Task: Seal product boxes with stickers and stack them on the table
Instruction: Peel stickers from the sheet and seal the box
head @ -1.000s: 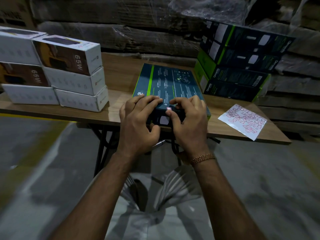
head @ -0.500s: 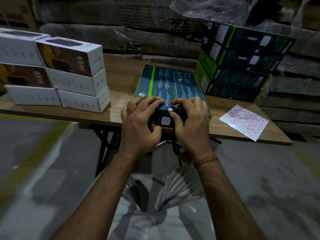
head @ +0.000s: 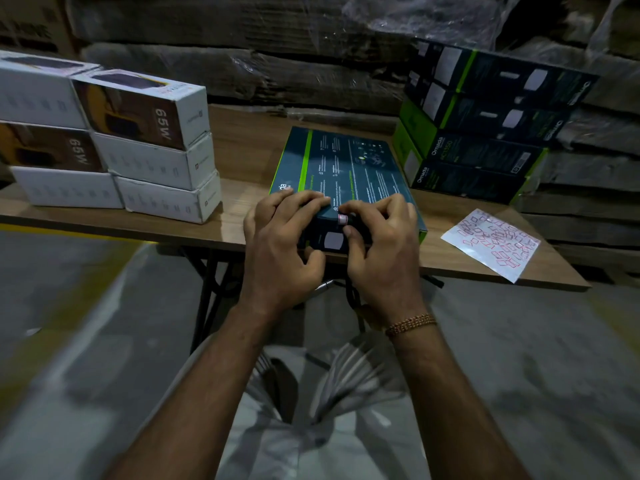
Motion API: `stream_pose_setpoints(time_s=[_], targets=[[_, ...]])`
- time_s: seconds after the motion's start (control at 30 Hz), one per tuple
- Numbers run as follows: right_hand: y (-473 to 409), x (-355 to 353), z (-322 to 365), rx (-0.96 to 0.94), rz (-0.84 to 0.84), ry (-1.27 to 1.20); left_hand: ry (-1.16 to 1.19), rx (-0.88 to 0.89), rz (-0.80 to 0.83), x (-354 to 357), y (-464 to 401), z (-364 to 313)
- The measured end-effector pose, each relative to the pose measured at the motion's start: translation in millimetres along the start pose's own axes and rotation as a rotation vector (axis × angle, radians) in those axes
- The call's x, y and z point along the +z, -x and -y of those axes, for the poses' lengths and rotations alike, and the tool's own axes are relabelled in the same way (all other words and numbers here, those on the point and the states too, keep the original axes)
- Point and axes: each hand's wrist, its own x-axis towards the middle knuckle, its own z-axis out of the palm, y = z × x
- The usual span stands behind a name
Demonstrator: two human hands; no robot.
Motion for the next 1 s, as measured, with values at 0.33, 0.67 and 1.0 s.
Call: stream_pose_setpoints(time_s=[0.33,0.67,1.0], targets=[[-0.7,-5.2,-0.4,0.040,0.065,0.017,0.005,-0.025,0.023,-1.3,0.3,-1.5],[-1.2,-15.6,21.6,0.102,0.085,-0.012,-0.052,-0.132,0.002,0.0,-9.2,1.7],[-4.4,-32.1,35.0,0.013,0.146,-0.346,-0.155,-0.405,0.034,-8.7,-37.8,22.1]])
